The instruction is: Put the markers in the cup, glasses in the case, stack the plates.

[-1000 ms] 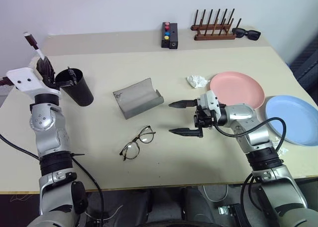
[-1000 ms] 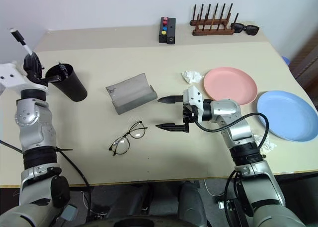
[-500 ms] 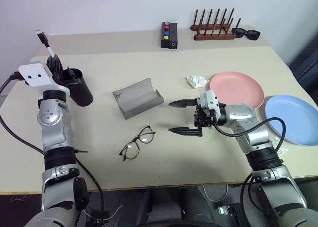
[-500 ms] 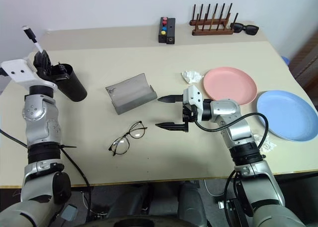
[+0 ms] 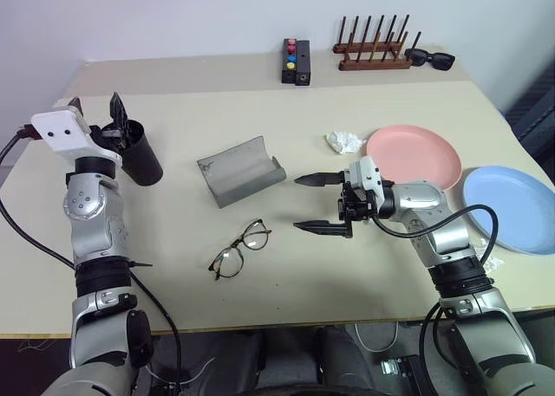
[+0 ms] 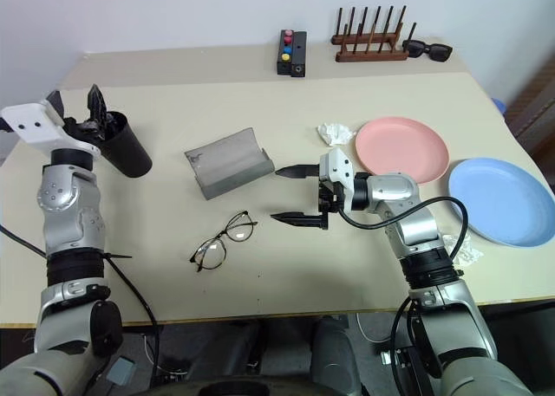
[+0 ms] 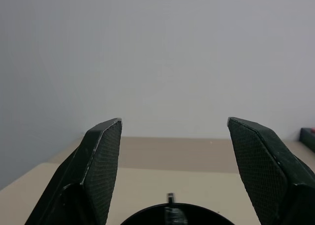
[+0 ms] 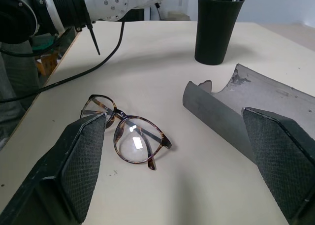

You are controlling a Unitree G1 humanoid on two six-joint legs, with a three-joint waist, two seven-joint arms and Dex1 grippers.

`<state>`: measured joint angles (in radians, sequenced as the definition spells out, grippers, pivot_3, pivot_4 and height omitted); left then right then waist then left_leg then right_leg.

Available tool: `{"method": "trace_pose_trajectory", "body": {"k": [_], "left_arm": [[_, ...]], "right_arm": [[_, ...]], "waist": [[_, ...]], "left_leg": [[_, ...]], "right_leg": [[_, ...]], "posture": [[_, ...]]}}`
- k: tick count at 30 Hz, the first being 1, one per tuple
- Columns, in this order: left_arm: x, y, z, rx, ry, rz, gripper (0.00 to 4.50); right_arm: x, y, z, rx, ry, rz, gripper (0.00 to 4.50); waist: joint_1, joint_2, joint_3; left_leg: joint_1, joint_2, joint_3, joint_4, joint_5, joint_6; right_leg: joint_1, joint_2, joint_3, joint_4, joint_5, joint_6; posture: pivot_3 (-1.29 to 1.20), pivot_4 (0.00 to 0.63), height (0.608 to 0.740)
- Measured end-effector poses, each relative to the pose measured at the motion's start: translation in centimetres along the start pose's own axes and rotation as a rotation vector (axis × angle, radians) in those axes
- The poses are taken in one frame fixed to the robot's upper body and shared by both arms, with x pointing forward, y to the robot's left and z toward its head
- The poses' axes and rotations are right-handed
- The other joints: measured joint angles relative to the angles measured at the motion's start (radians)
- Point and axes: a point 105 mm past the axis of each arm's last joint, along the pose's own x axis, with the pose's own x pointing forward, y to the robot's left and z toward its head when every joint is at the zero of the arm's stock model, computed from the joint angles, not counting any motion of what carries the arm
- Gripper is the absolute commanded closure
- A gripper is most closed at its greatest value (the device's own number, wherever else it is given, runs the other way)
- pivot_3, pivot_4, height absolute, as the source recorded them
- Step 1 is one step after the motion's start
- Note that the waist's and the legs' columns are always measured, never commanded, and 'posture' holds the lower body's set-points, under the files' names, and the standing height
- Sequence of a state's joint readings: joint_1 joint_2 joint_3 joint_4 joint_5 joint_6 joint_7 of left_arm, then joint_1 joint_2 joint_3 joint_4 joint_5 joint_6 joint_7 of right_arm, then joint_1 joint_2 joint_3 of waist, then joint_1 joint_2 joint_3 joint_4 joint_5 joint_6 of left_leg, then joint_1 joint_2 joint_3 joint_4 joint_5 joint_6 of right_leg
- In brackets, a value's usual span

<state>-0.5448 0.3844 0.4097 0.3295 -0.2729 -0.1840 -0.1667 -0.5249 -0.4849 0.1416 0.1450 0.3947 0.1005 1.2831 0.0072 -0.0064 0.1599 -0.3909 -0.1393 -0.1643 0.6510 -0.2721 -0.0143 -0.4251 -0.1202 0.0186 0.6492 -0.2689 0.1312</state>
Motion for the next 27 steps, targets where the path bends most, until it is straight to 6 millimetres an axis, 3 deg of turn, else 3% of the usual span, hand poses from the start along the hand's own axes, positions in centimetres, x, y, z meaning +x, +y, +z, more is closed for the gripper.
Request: {"method": "trace_pose_trajectory", "body": {"k": [6,11,17,22,27], "left_arm": [[0.3,-1.2,1.4,-0.07,-0.025,-0.064,0.89],[-0.6,-5.5,3.7,-0.266,0.007,-0.39,0.89],[-3.5,-8.5,2.3,-0.253,0.25,-0.694,0.89],[-4.4,-9.8,0.3,-0.066,0.412,-0.747,0.89],[-5.9,-10.7,-1.3,-0.065,0.598,-0.877,0.89]], "right_arm": [[0.0,-0.1,0.0,0.002,0.0,-0.008,0.0],[0.1,-0.6,0.2,0.01,0.0,-0.054,0.0],[-0.5,-1.7,0.5,-0.012,0.013,-0.156,0.0],[-0.9,-2.5,0.5,-0.032,0.034,-0.235,0.0],[-2.7,-3.5,0.6,-0.046,0.09,-0.333,0.0]], "waist": [[0.0,0.0,0.0],[-0.005,0.0,0.0],[-0.022,0.0,0.0],[-0.018,0.0,0.0],[-0.018,0.0,0.0]], "left_leg": [[0.0,0.0,0.0,0.0,0.0,0.0],[0.0,0.0,0.0,0.0,0.0,0.0],[0.0,0.0,0.0,-0.001,0.0,0.0],[0.0,0.0,0.0,-0.001,0.0,0.0],[-0.001,0.0,0.0,-0.001,0.0,0.0]], "right_leg": [[0.0,0.0,0.0,0.0,0.0,0.0],[0.0,0.0,0.0,0.0,0.0,0.0],[-0.001,0.001,0.0,0.001,0.0,0.0],[-0.001,0.0,0.001,0.0,0.0,0.0],[-0.001,0.001,0.001,0.0,0.0,0.0]], "posture": [[0.0,0.15,0.74],[0.0,0.15,0.74],[0.0,0.15,0.74],[0.0,0.15,0.74],[0.0,0.15,0.74]]}}
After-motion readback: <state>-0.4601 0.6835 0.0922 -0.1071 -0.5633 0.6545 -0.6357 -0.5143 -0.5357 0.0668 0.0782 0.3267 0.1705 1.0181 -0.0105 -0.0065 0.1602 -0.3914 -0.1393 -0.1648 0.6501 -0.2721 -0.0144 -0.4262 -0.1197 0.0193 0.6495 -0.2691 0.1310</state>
